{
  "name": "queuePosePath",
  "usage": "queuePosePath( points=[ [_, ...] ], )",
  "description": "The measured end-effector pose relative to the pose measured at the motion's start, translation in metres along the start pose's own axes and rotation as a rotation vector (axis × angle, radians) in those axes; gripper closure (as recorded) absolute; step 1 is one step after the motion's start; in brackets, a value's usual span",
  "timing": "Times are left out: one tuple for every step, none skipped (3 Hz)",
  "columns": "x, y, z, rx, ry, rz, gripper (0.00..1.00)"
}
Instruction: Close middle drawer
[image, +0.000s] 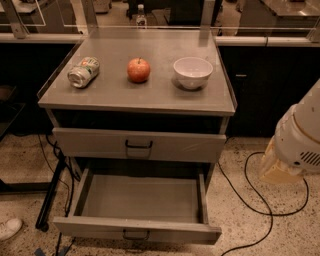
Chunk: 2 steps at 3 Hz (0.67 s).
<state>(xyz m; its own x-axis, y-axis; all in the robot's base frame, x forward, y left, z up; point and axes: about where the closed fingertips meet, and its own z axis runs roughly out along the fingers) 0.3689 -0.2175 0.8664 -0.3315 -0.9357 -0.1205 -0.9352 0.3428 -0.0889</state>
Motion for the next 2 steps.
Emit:
queuePosePath(
  points=[
    [0.000, 0.000, 0.000, 0.000, 0.000, 0.000, 1.00],
    [0.005, 0.009, 0.021, -0.023, -0.001, 0.013, 1.00]
  ],
)
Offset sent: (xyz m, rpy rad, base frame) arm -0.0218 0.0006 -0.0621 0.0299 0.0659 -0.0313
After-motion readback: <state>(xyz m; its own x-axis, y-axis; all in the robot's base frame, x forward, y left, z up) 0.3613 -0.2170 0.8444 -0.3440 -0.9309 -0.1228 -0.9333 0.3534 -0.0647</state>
